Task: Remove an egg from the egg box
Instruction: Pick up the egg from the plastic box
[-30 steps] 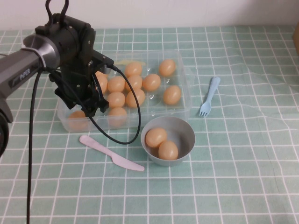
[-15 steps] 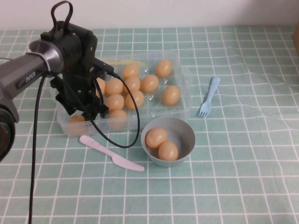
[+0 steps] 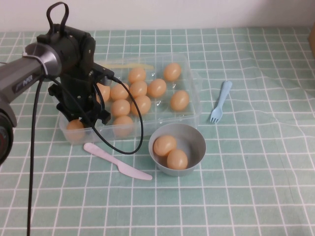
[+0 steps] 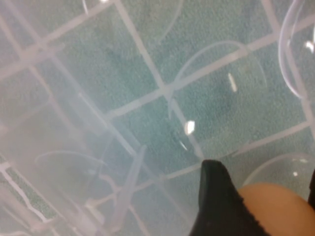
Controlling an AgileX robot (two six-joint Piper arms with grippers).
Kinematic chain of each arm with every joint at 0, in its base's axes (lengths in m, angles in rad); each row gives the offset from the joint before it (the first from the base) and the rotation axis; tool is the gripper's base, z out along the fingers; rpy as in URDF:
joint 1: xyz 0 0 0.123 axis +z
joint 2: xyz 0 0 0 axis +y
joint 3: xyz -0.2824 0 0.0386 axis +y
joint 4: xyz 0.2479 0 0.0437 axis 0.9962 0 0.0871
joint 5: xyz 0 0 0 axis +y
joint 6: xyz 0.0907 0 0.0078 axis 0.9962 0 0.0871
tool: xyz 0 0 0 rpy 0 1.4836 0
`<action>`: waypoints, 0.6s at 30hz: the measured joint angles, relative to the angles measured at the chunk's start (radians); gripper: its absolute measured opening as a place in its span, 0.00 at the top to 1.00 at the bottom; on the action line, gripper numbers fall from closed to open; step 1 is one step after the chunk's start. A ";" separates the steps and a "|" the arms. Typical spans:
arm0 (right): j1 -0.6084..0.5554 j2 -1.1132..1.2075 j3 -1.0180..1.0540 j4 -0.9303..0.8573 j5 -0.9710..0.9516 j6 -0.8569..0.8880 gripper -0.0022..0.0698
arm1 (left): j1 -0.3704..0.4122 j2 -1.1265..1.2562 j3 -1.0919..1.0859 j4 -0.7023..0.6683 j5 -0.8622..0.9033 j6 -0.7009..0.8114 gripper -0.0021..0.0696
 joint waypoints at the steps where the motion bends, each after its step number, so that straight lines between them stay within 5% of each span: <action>1: 0.000 0.000 0.000 0.000 0.000 0.000 0.99 | 0.000 0.000 0.000 0.000 0.000 0.000 0.53; 18: 0.000 0.000 0.000 0.000 0.000 0.000 0.99 | 0.001 -0.002 -0.152 -0.049 0.010 0.000 0.53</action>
